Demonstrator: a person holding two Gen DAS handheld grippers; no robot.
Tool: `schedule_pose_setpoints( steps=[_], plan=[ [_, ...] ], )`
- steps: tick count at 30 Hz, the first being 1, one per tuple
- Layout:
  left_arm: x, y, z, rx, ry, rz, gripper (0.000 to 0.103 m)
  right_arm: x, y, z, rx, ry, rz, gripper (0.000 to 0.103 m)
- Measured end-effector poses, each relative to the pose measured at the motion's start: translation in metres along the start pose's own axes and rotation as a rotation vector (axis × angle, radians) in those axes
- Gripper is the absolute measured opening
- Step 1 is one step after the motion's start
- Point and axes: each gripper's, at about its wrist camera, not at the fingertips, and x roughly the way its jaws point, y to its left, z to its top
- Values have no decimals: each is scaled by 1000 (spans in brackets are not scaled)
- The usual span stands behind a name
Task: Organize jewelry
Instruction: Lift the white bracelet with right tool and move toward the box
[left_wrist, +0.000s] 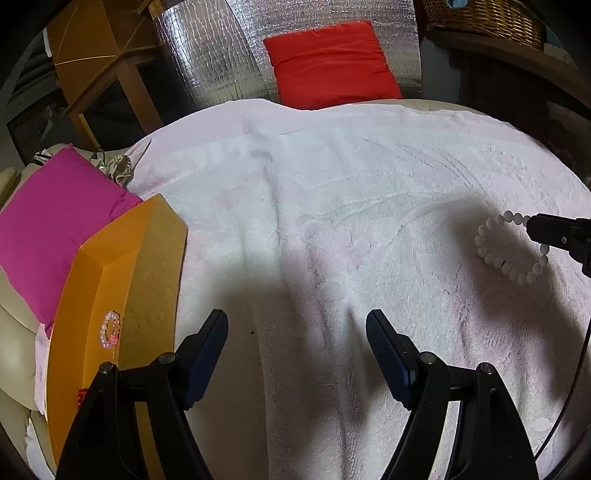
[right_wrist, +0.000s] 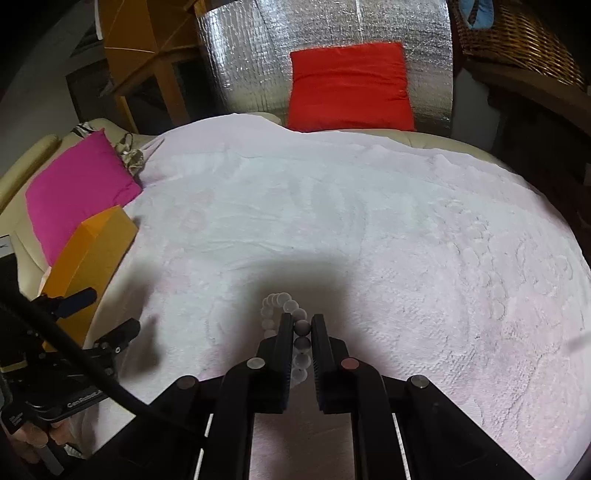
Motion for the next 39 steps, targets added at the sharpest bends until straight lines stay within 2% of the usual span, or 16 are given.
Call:
schedule_pose_setpoints(
  steps=[5,12,15,21,24,31,35,39],
  plan=[
    [0,1,0,-4,-1,2,78,-4,-1,-4,5,11,34,11],
    [0,-2,0,7,0,0,78,13,-9,-13,30,113,71,11],
    [0,-3,0,11,-1,-1,78,17,-11,-15,46,129,77,12],
    [0,-5,0,15,1,-1,78,28,-12,-16,42,153,20,12],
    [0,-5,0,16,0,-1,78,34,-10,-16,28,156,-15,19],
    [-3,-2,-1,13,-7,1,78,41,11,-18,-89,126,-98,23],
    [-6,1,-2,8,-15,3,78,39,23,-21,-166,94,-135,11],
    [-10,8,-3,0,-25,4,78,32,26,-19,-168,53,-131,11]
  ],
)
